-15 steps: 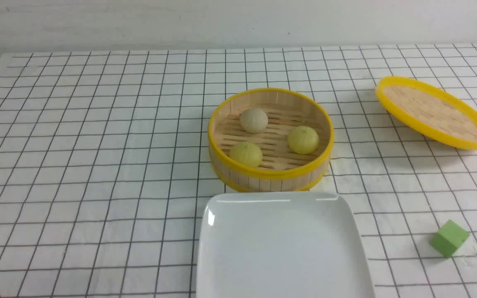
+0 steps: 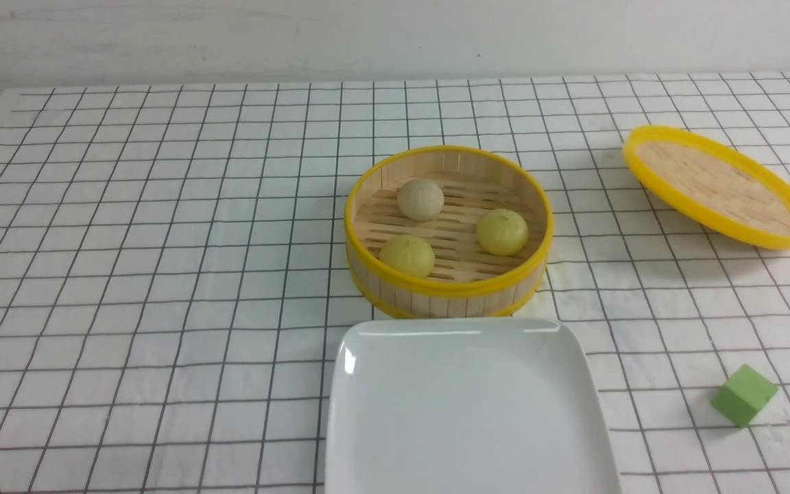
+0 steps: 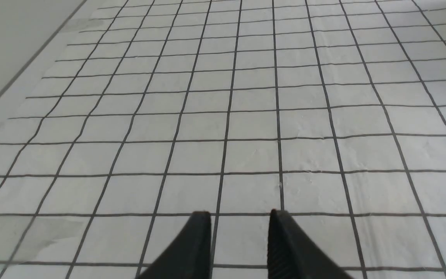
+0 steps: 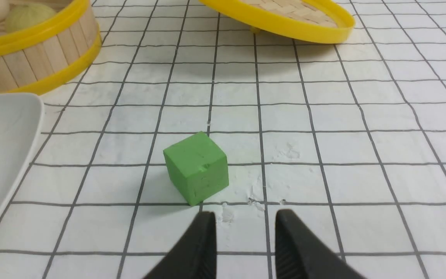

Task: Put the steamed buns into the plate on the white-black tablecloth.
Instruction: 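Reach toward a bun in the bamboo steamer with the right gripper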

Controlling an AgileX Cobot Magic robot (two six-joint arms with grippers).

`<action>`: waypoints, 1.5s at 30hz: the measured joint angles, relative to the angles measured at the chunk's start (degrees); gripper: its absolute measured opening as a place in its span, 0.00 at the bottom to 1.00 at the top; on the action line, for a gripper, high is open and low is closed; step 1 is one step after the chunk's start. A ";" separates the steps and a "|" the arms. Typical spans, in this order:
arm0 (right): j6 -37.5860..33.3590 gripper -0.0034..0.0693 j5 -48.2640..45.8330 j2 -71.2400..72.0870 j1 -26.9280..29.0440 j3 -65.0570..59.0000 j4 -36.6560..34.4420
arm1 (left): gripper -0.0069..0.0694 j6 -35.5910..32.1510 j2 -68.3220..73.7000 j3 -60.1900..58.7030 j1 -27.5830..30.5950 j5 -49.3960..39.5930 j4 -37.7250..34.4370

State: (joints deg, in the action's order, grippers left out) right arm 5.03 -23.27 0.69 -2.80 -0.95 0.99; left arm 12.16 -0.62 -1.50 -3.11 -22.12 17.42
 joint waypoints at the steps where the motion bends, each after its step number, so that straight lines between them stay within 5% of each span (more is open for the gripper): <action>1: 0.00 0.38 0.00 0.00 0.00 0.00 0.00 | 0.41 0.00 0.00 0.00 0.00 0.00 0.00; 26: 0.29 0.38 0.00 0.00 0.00 0.00 -0.26 | 0.41 1.40 0.00 0.00 0.00 0.01 0.27; 37: 20.97 0.38 -0.08 0.00 0.00 -0.47 -30.89 | 0.41 40.62 0.00 -0.11 0.00 4.47 -41.73; 41: 21.09 0.38 -0.03 0.00 0.00 -0.47 -34.15 | 0.41 43.07 0.00 -0.11 0.00 5.22 -44.46; 45: 18.76 0.38 -0.13 0.00 0.00 0.91 -34.35 | 0.38 37.42 0.00 0.27 0.00 7.93 -43.12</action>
State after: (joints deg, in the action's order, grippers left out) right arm 23.79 -23.39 0.69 -2.80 -0.04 -33.36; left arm 49.58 -0.62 -1.23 -3.11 -14.19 -25.70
